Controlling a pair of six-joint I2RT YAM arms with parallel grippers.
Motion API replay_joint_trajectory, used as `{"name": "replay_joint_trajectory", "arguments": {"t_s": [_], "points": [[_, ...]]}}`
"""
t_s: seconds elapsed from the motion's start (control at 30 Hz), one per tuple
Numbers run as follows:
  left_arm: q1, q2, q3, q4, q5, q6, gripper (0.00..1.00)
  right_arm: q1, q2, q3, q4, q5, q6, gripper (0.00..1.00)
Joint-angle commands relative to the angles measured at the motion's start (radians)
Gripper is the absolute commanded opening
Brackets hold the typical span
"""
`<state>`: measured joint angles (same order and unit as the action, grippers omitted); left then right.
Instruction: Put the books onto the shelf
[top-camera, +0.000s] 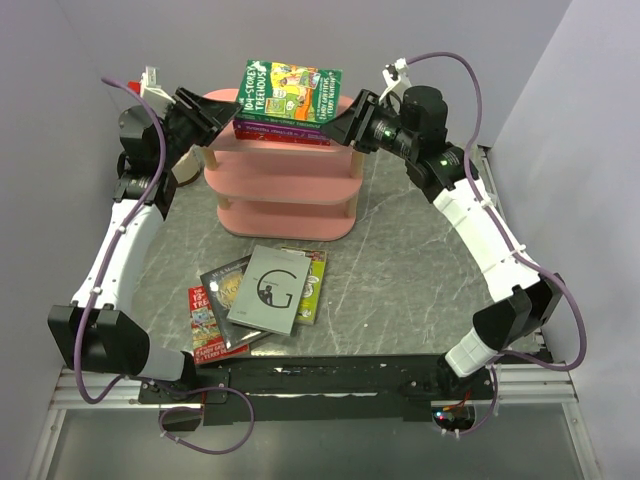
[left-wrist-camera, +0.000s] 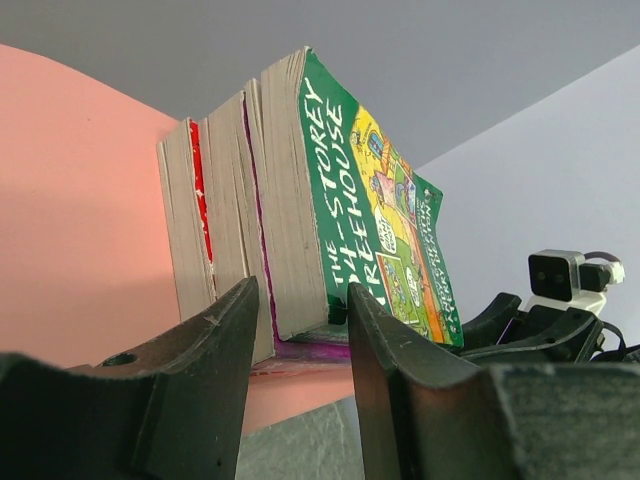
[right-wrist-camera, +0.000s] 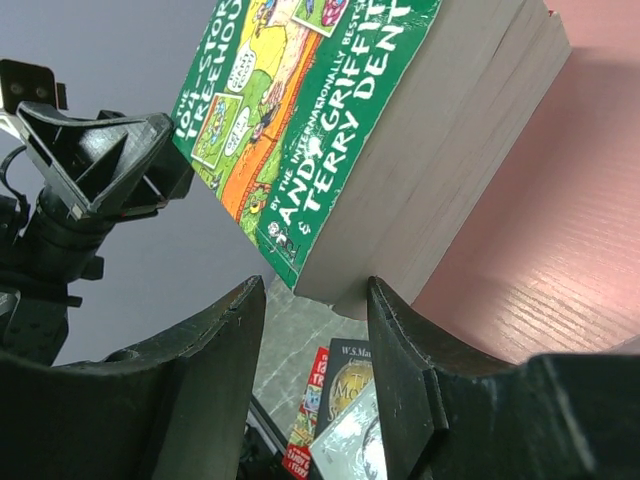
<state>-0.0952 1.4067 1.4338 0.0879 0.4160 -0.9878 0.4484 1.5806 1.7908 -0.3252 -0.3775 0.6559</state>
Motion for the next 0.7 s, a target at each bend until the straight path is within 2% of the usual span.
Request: {"name": "replay_joint_trajectory", "arguments": {"t_s": [0.0, 0.67], "points": [[-0.046, -0.054, -0.001, 0.055, 0.083, -0.014, 0.45, 0.038, -0.033, 0.008, 0.045, -0.04, -0.004, 0.53], [-0.044, -0.055, -0.013, 0.05, 0.064, 0.006, 0.49, 0.0, 0.073, 0.134, -0.021, -0.049, -0.013, 0.53]]}}
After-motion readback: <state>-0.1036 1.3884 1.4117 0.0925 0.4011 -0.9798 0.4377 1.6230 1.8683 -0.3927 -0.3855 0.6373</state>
